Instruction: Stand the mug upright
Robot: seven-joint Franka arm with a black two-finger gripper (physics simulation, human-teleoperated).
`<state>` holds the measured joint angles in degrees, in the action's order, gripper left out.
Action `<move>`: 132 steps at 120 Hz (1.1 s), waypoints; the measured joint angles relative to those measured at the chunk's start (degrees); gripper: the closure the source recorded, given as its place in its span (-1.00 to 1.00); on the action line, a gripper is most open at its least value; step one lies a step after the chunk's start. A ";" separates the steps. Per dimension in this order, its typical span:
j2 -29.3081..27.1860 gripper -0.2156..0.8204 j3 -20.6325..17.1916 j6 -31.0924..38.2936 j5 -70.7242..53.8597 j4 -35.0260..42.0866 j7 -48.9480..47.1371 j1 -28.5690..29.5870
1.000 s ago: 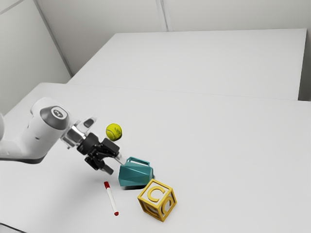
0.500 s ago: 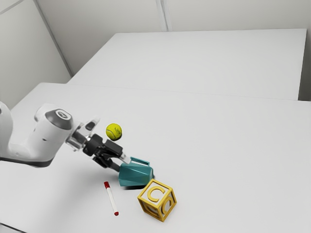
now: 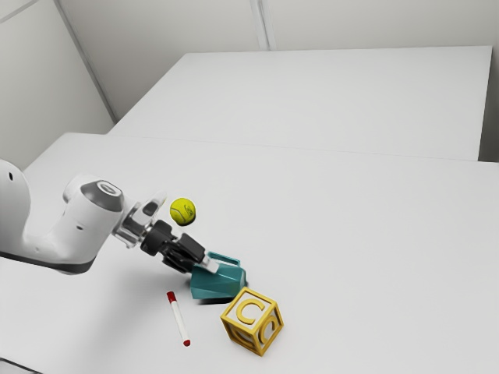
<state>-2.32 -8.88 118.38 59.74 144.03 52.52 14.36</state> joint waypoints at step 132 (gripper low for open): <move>-6.17 0.93 -12.30 3.91 -49.34 -10.25 -12.09 1.28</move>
<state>-8.50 -21.18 122.29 10.40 133.78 40.43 15.64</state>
